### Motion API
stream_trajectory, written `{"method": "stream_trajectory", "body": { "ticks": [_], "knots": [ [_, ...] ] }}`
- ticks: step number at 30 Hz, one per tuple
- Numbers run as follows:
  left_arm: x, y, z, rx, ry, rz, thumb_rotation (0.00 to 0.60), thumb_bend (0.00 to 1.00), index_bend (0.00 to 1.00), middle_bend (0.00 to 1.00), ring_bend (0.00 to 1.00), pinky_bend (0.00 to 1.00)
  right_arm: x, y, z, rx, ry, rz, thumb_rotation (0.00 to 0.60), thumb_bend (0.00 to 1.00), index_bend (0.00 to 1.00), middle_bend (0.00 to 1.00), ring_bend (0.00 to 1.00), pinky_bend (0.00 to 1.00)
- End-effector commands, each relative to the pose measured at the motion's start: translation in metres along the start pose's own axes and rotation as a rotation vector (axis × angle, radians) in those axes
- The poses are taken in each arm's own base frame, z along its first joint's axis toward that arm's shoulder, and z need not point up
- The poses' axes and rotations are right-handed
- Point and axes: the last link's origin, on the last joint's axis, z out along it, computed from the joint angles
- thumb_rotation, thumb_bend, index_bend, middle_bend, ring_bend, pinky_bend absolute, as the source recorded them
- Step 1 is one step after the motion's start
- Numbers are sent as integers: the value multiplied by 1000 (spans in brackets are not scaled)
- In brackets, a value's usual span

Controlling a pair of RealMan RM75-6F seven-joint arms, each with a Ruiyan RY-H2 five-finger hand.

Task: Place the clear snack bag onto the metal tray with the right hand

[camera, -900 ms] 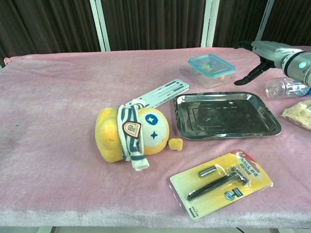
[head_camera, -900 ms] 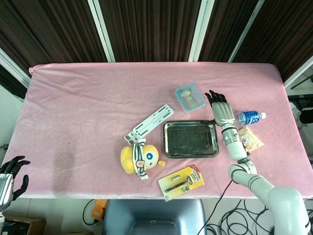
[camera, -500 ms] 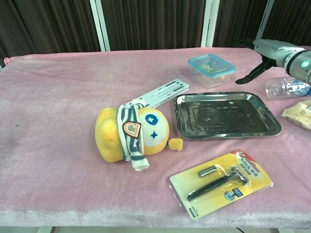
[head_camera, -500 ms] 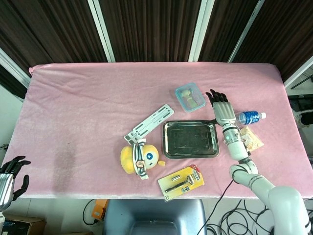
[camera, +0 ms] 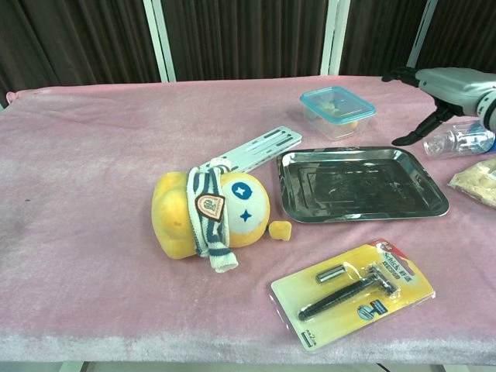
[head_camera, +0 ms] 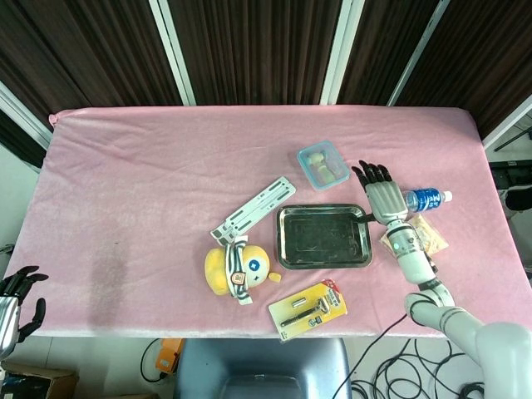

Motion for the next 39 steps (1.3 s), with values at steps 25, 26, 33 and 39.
{"method": "stream_trajectory", "body": {
  "ticks": [25, 26, 33, 39],
  "knots": [
    [-3, 1, 2, 15, -17, 10, 600, 514, 342, 241, 300, 510, 1, 98, -138, -62, -230, -276, 600, 203, 15, 3, 0, 174],
    [-3, 0, 2, 15, -15, 9, 600, 514, 342, 241, 300, 510, 0, 99, -136, -69, -242, -281, 600, 203, 24, 6, 0, 180],
    [-2, 0, 2, 15, -13, 6, 600, 516, 342, 241, 300, 510, -5, 105, -123, -117, -308, -332, 600, 204, 86, 50, 11, 214],
    [-3, 1, 2, 13, -15, 10, 600, 514, 342, 241, 300, 509, -11, 102, -101, -138, -345, -370, 600, 204, 134, 91, 49, 253]
  ]
}}
